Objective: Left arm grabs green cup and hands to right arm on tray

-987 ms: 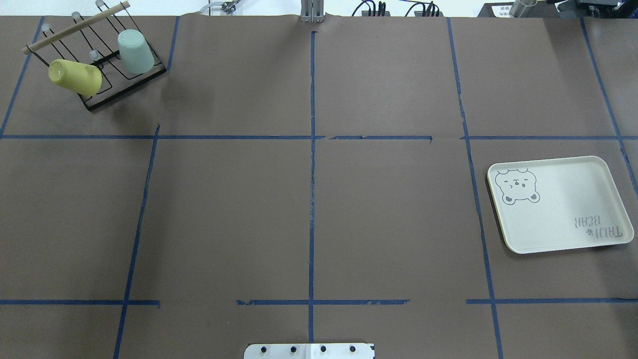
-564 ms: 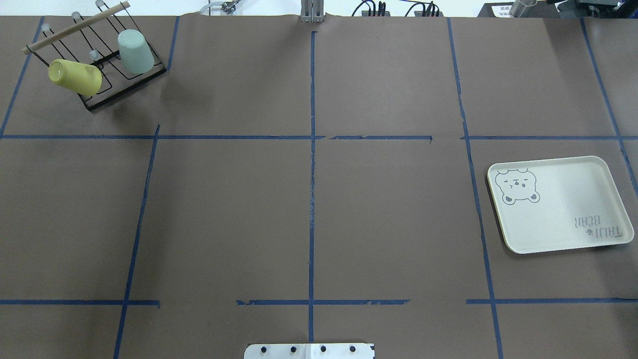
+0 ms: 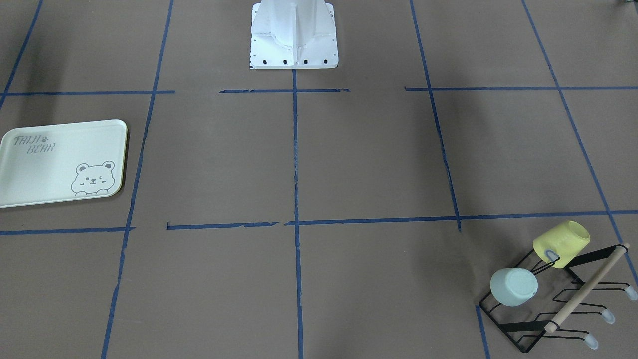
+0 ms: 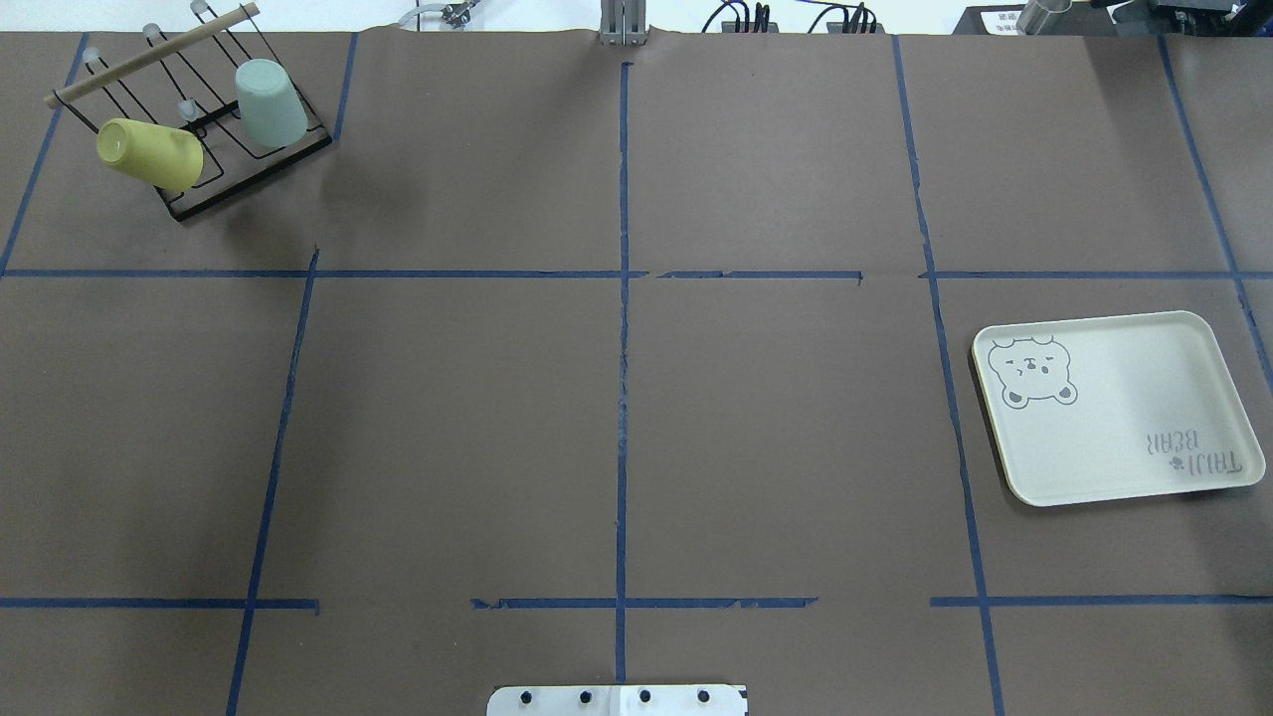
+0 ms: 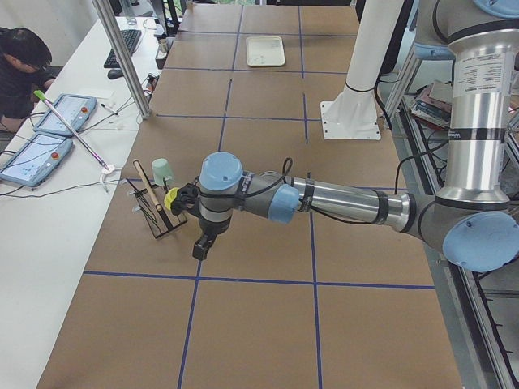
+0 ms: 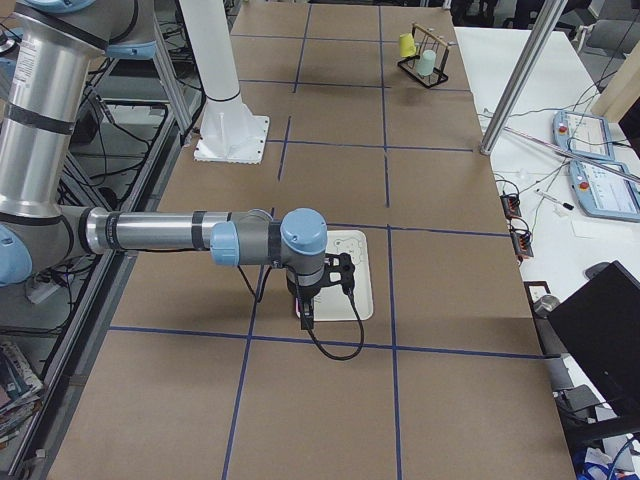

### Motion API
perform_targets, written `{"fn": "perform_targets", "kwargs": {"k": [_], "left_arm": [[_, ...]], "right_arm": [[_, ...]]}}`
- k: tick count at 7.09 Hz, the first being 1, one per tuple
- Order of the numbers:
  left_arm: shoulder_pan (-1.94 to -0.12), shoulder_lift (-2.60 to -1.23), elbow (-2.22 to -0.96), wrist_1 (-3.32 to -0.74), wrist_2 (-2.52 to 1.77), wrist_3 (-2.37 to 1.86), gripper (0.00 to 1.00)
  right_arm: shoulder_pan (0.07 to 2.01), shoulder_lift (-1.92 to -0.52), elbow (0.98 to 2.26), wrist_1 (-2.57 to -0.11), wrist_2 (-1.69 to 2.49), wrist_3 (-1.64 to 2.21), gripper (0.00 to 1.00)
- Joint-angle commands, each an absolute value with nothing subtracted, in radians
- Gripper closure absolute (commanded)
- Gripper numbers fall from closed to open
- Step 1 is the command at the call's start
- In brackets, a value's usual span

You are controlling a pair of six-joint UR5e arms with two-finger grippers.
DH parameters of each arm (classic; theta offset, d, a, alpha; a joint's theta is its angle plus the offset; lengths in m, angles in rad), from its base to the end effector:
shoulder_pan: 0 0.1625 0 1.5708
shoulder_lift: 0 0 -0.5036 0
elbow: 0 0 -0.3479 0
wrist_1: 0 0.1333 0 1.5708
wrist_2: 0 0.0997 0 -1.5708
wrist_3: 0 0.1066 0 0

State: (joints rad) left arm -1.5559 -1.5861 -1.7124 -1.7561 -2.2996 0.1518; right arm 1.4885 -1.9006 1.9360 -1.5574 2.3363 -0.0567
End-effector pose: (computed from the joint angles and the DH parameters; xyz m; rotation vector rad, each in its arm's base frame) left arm -0.0553 -0.4728 0.6531 0.3765 0.6995 0.2825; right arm 0.0356 -0.2918 0.6986 0.0366 -0.7666 -0.1508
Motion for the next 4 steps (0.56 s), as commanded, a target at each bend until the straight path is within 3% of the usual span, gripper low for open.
{"fn": "perform_targets", "kwargs": {"k": [1,4], "left_arm": [[-1.495,-1.687,-1.614,-1.822,-2.299,0.100,0.00],[-1.401,-1.763,-1.601,-1.986,-2.295,-0.210,0.00]], "right_arm": [[1.488,-1.901,1.936,-1.549,2.336,-0.057,0.00],[1.488,-1.901,1.936,-1.549,2.336,-0.057,0.00]]}}
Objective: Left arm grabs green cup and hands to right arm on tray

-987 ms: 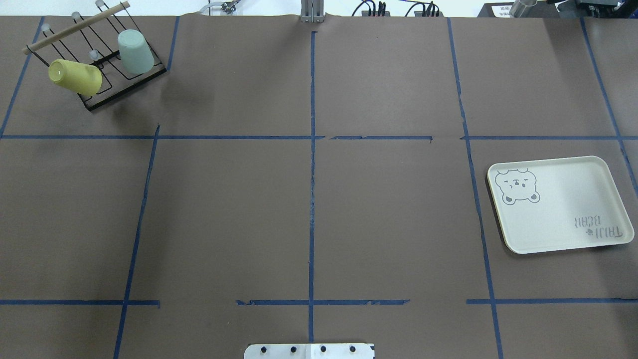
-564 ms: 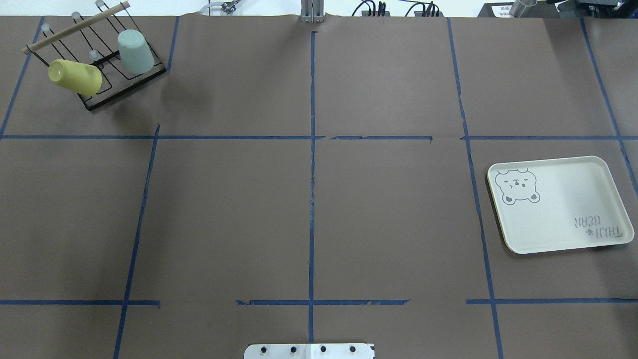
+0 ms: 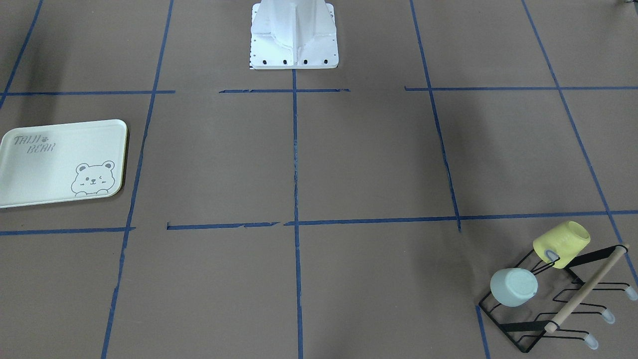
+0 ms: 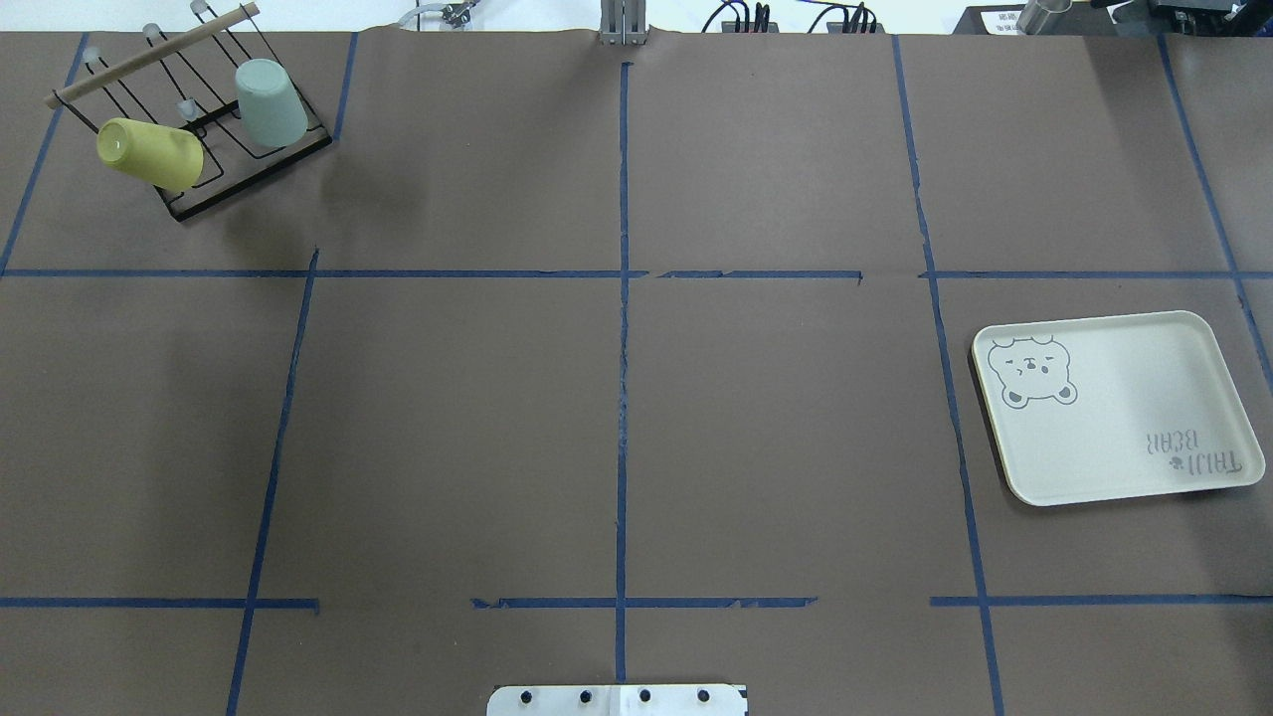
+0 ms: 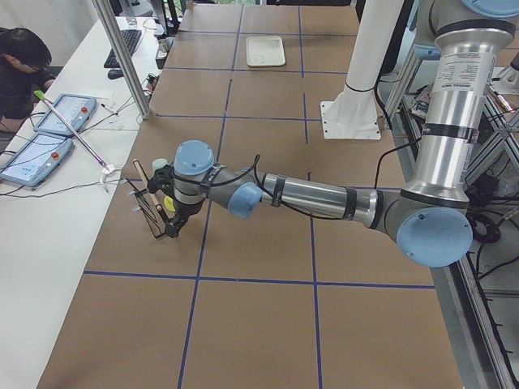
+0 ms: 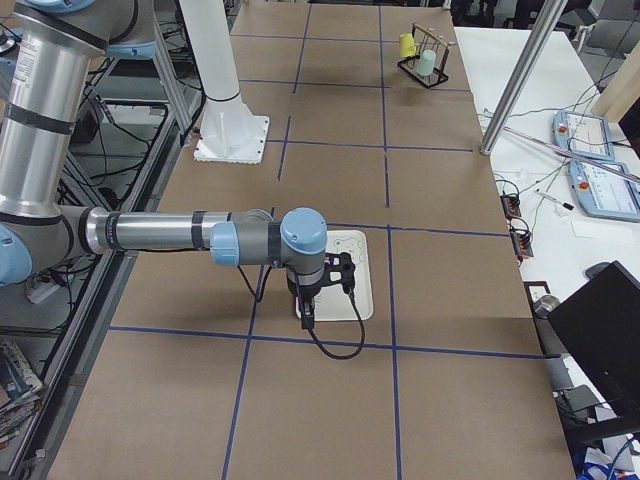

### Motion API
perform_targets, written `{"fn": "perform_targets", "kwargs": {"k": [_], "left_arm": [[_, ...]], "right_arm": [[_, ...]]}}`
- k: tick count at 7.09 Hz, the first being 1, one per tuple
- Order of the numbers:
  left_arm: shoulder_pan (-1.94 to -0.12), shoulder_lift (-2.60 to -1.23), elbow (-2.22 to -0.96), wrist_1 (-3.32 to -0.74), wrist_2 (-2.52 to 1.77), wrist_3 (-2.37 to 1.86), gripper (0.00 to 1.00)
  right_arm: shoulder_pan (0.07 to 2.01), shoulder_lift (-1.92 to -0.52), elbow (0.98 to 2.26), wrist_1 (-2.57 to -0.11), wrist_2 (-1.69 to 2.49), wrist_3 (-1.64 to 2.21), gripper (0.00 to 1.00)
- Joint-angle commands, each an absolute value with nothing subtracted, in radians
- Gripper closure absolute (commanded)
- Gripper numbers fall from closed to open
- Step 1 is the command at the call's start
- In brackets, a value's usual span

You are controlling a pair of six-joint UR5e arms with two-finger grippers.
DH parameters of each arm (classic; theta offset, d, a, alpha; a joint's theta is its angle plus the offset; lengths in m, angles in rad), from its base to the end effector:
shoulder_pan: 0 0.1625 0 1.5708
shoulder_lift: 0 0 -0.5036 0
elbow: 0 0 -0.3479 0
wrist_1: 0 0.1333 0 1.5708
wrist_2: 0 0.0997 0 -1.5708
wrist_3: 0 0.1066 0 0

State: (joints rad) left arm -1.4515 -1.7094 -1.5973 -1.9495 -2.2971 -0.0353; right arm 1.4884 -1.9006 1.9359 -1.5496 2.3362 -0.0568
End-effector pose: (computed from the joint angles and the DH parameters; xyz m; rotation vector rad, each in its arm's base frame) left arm 0.0021 -0.5429 0.6207 0.4640 0.7472 0.2759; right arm 0.0355 -0.2924 0.6978 0.0440 -0.7666 -0.1539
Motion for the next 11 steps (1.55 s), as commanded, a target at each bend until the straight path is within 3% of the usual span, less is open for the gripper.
{"fn": "perform_targets", "kwargs": {"k": [1,5,11], "left_arm": [[-1.353,-1.831,-1.592,-1.979,-2.289,-0.347,0.00],[-1.119,-2.081,-1.560,-1.776,-1.995,-0.605,0.00],[-1.037,-2.252,-1.280,-1.789,-1.875,-0.673,0.00]], "right_arm": [[1.488,-1.901,1.936,-1.549,2.336,-0.057,0.00],[1.488,-1.901,1.936,-1.549,2.336,-0.057,0.00],[1.488,-1.901,1.933,-1.549,2.336,-0.057,0.00]]}}
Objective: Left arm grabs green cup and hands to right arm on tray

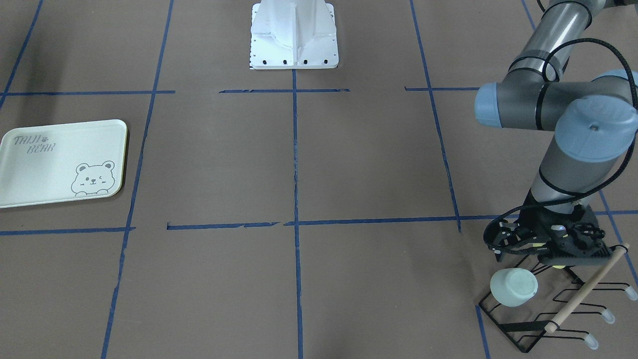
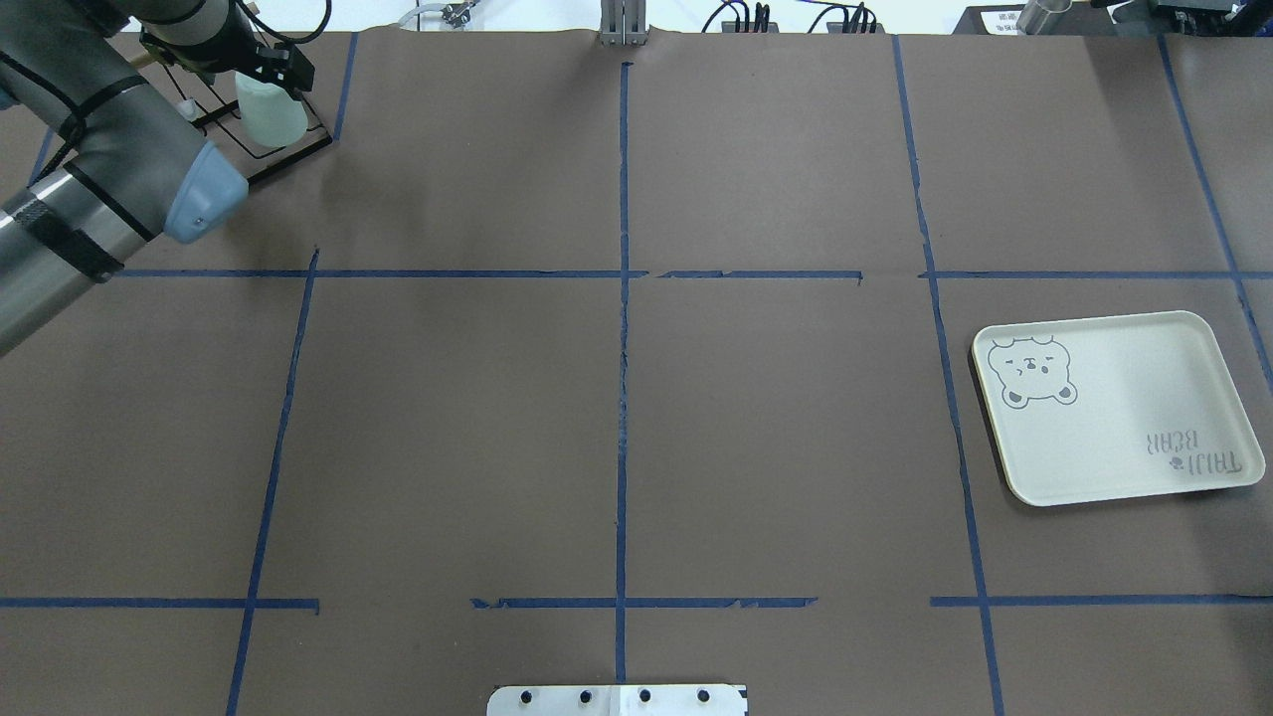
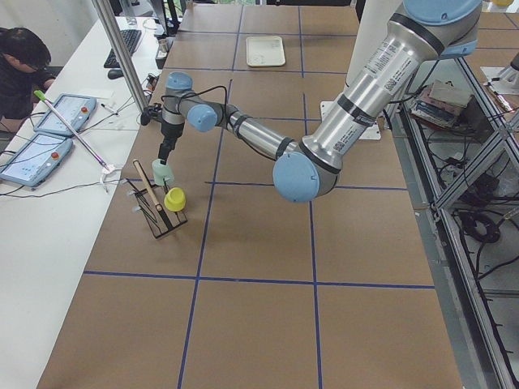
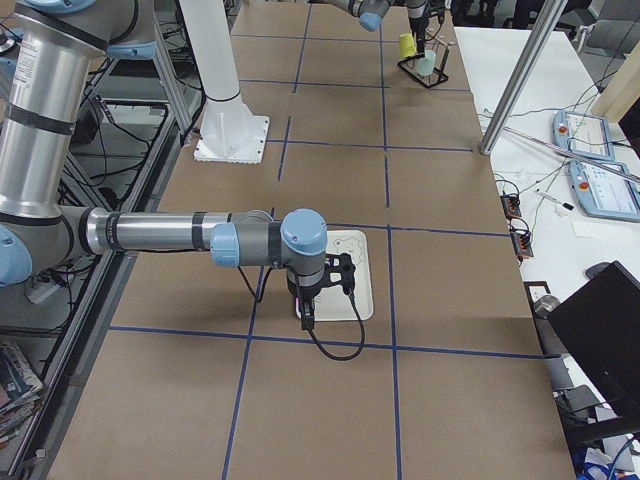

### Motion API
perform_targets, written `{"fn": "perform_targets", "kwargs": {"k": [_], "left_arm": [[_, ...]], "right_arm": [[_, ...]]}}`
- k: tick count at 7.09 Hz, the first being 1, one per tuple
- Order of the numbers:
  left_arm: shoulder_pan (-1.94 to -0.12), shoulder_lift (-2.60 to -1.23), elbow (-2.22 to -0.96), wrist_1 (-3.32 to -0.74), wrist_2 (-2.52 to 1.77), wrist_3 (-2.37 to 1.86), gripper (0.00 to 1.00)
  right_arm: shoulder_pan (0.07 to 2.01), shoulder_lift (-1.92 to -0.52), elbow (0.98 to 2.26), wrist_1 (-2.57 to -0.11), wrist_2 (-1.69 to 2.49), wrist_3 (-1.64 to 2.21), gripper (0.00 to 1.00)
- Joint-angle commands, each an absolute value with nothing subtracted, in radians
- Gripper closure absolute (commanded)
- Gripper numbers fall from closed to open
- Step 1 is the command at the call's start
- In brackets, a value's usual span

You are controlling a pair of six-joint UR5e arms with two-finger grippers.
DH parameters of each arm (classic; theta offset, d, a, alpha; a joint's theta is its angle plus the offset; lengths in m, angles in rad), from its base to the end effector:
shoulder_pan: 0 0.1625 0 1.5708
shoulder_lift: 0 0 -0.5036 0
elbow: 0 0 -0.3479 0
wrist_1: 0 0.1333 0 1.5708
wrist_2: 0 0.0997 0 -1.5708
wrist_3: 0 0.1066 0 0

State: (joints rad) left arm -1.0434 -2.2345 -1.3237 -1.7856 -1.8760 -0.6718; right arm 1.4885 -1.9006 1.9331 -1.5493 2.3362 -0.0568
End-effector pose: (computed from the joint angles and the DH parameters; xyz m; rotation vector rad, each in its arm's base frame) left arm 0.2995 -0.7154 0.4416 0.3506 0.5968 -0.0422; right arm 0.0355 -0.2922 0.6990 0.0416 -0.7666 -0.1529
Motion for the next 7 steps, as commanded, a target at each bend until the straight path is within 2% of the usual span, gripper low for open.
{"fn": "perform_targets", "kwargs": {"k": [1,3,7], "left_arm": [[-1.037,-2.266,-1.252,-1.798,-1.853,-0.673,0.00],[-1.035,-2.299,-1.151,-1.870,-1.847,-0.670,0.00],[-1.035,-2.310,-1.126,-1.871,-1.809,-0.666,0.03]], "right_arm": [[1.489,-1.901,1.933,-1.549,2.336,-0.057,0.00],[1.489,-1.901,1.931,-1.549,2.336,-0.057,0.00],[1.489,-1.901,1.931,-1.549,2.336,-0.057,0.00]]}}
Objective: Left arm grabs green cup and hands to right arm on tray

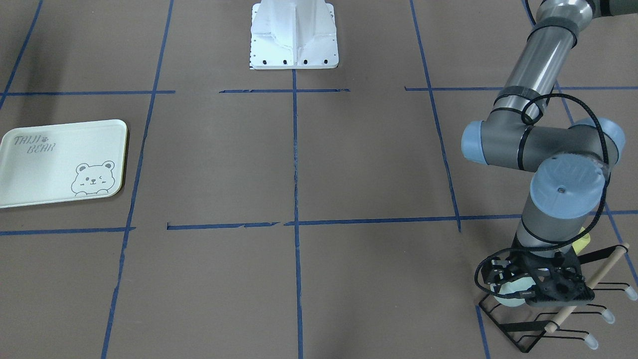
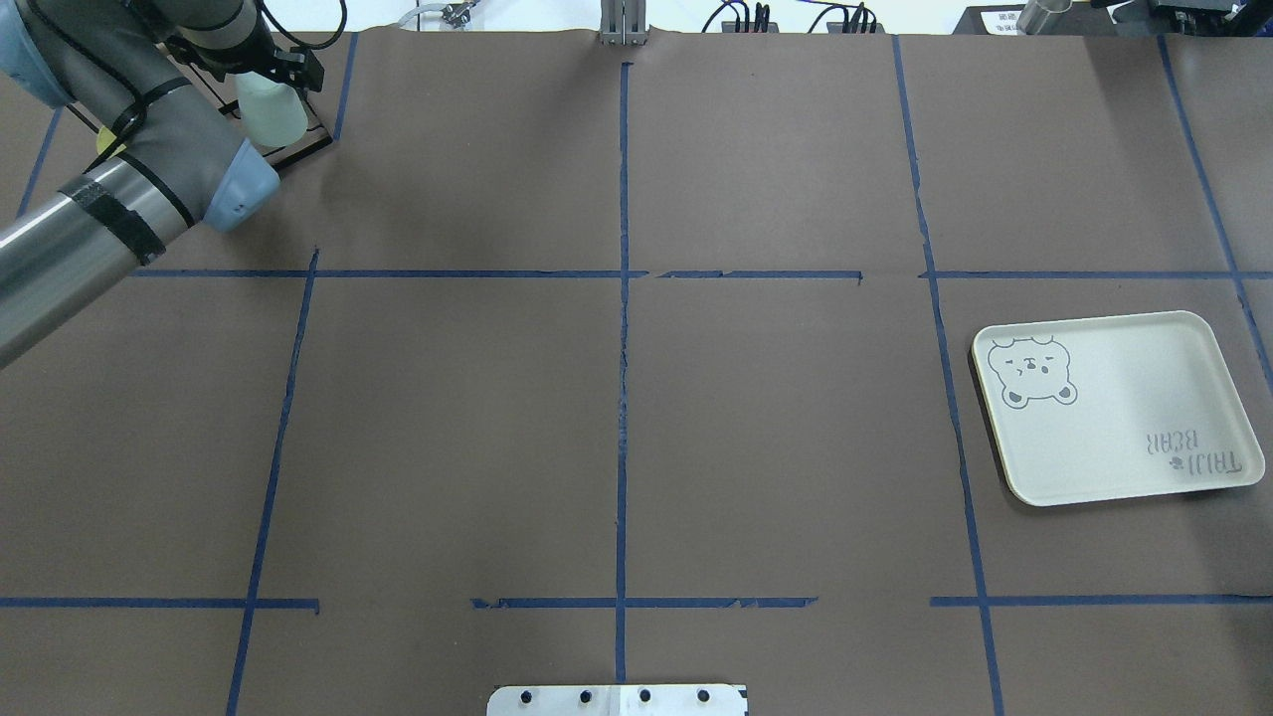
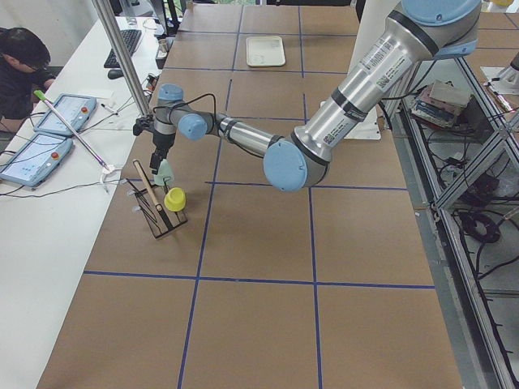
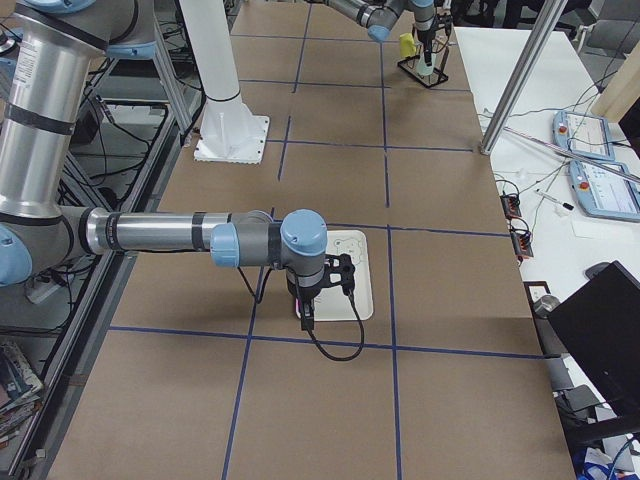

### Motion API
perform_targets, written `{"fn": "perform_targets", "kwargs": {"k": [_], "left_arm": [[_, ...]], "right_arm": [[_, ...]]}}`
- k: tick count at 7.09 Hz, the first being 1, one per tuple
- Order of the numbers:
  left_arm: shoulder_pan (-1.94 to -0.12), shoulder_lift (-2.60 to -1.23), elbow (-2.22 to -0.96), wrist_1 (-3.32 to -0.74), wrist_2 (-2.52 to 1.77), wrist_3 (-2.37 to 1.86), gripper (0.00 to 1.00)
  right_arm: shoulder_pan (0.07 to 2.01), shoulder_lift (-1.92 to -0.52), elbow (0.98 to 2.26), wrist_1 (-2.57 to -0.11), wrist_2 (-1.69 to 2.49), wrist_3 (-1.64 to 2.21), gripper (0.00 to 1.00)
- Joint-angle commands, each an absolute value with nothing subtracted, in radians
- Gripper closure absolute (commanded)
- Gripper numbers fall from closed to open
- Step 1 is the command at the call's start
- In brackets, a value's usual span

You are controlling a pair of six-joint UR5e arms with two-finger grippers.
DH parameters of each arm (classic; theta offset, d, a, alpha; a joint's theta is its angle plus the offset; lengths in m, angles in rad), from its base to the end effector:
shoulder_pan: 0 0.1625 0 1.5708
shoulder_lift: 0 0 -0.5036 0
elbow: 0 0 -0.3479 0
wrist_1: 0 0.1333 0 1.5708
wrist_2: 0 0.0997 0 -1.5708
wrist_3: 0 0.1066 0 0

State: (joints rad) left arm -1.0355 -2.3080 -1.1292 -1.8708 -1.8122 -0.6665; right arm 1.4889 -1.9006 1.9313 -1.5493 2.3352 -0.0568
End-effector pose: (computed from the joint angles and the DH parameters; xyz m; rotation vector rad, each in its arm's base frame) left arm 0.3214 -0.7534 0.4637 0.3564 0.5282 -0.0548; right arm 0.0357 -0.2921 0.6999 0.0401 -0.7656 -0.1518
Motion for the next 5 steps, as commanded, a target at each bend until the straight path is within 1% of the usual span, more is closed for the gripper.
{"fn": "perform_targets", "kwargs": {"k": [1,2,3,4,5], "left_arm": [[-1.035,-2.310,-1.126,-1.871,-1.809,-0.667,0.09],[-1.035,-2.312,-1.127,-1.871,-1.809,-0.673,0.22],[-1.035,-2.312,-1.131,-1.871,-1.809,-0.676,0.43],[-1.037,-2.312,-1.135,-1.870,-1.810,-0.672,0.58],[-1.038,-2.310,-1.146,-1.867,-1.812,-0.669,0.64]], "right_arm": [[1.488,-1.901,1.931,-1.549,2.335,-0.057,0.00],[1.488,-1.901,1.931,-1.549,2.336,-0.057,0.00],[1.489,-1.901,1.931,-1.549,2.336,-0.057,0.00],[1.488,-1.901,1.931,-1.549,2.336,-0.057,0.00],[1.489,-1.901,1.931,-1.549,2.336,-0.057,0.00]]}}
